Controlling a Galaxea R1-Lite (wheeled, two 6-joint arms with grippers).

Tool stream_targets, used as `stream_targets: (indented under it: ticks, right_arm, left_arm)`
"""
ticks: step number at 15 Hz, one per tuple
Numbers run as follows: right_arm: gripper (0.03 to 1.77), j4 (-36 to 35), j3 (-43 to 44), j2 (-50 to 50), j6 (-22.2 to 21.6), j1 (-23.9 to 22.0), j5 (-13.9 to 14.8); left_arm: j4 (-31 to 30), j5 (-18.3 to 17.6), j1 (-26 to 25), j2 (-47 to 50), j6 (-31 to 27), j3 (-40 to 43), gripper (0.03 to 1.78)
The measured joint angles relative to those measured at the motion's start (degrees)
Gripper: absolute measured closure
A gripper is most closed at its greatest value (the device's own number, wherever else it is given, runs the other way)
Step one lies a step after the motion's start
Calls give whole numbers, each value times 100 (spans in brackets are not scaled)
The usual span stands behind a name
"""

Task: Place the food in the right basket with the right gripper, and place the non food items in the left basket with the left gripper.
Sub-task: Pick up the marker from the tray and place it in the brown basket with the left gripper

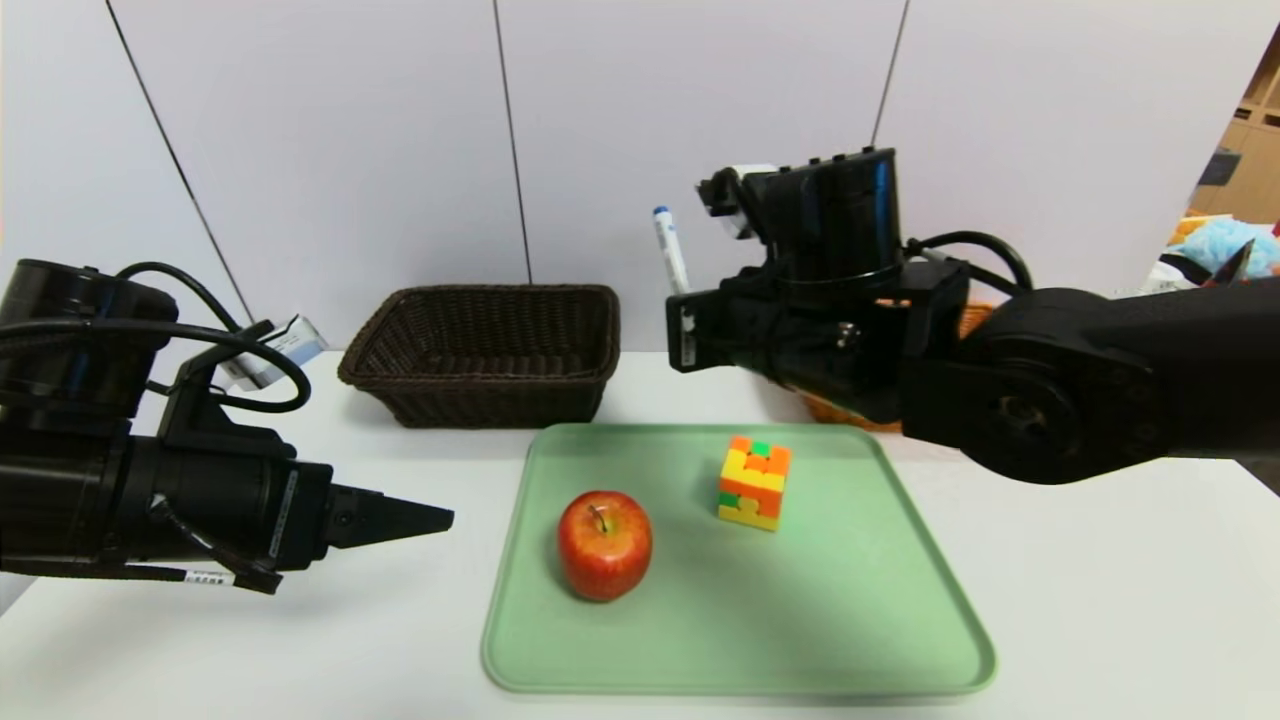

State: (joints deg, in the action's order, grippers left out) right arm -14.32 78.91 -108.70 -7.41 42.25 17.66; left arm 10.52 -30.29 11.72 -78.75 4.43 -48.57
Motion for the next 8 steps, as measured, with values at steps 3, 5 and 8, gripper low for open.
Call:
stream_targets:
  ticks: [3, 5, 8]
  right_arm:
    - [162, -397, 629, -585, 141, 146, -24]
    - [162, -728, 1009, -957, 330, 226, -33]
    - [162, -1078, 1585, -1447, 494, 345, -48]
  left_arm:
    - [-38, 94, -4, 37, 6, 61, 12]
    - [-41, 100, -9, 48, 4, 69, 12]
    - [-50, 102, -6, 52, 4, 87, 12]
